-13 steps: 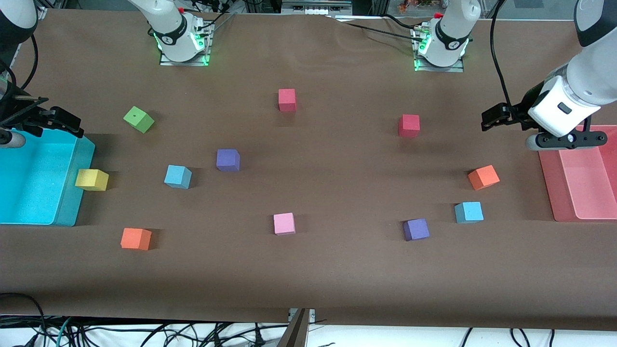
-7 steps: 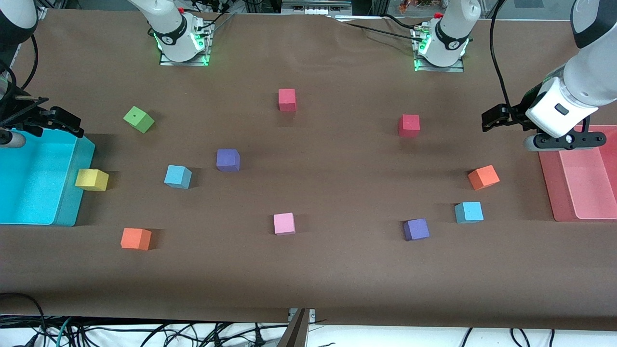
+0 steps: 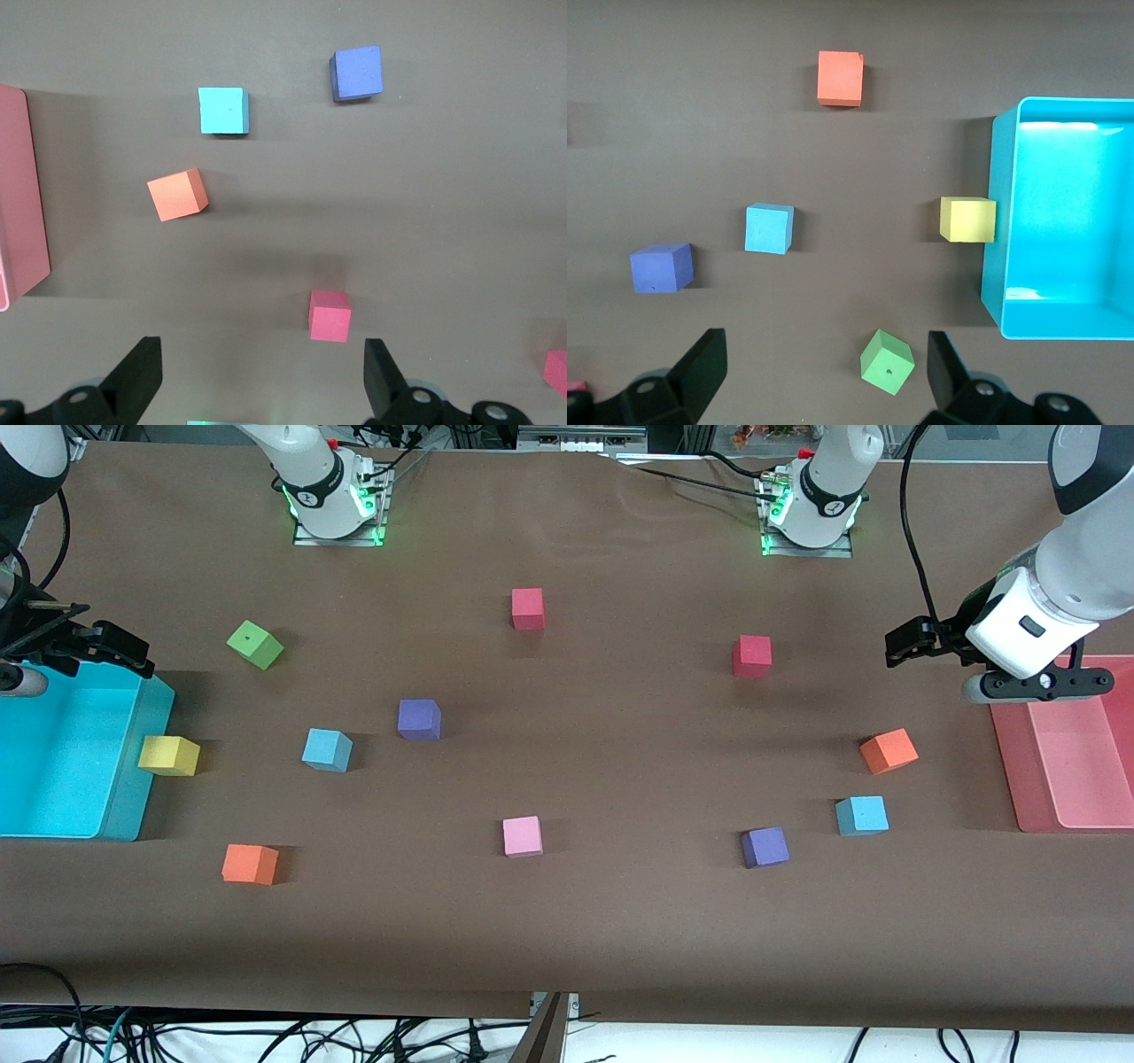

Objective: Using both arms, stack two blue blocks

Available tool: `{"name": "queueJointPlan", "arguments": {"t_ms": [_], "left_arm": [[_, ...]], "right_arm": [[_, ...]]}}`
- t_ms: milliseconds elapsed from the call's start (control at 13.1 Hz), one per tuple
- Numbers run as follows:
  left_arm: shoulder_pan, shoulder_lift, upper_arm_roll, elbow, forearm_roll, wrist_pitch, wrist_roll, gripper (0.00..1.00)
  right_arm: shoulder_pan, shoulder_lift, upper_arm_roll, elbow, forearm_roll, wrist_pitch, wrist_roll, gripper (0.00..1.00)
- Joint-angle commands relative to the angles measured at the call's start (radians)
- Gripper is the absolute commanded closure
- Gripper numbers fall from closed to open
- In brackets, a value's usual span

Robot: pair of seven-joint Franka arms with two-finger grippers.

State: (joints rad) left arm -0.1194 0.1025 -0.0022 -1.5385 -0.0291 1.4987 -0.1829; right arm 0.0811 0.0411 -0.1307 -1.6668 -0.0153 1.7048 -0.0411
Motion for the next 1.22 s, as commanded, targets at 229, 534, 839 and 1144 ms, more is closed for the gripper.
{"name": "queueJointPlan", "arguments": {"t_ms": [229, 534, 839, 1144], "left_arm": [[-0.005, -0.003, -0.002, 0.006, 0.024, -0.011, 0.008, 0.00], [-0.005, -0.004, -0.005, 0.008, 0.023, -0.012, 0.006, 0.00], [-0.006, -0.006, -0.024, 0.008, 0.017, -0.012, 0.006, 0.00], [-0.006, -0.009, -0.042, 0.009, 0.023, -0.012, 0.002, 0.00]], "right_arm": [[0.000, -0.007, 0.002, -0.005, -0.008, -0.007, -0.005, 0.00], [0.000, -0.007, 0.002, -0.005, -0.008, -0.007, -0.005, 0.00], [0.000, -0.007, 0.002, -0.005, -0.008, -0.007, -0.003, 0.00], [0.000, -0.009, 0.002, -0.005, -0.008, -0.007, -0.003, 0.00]]}}
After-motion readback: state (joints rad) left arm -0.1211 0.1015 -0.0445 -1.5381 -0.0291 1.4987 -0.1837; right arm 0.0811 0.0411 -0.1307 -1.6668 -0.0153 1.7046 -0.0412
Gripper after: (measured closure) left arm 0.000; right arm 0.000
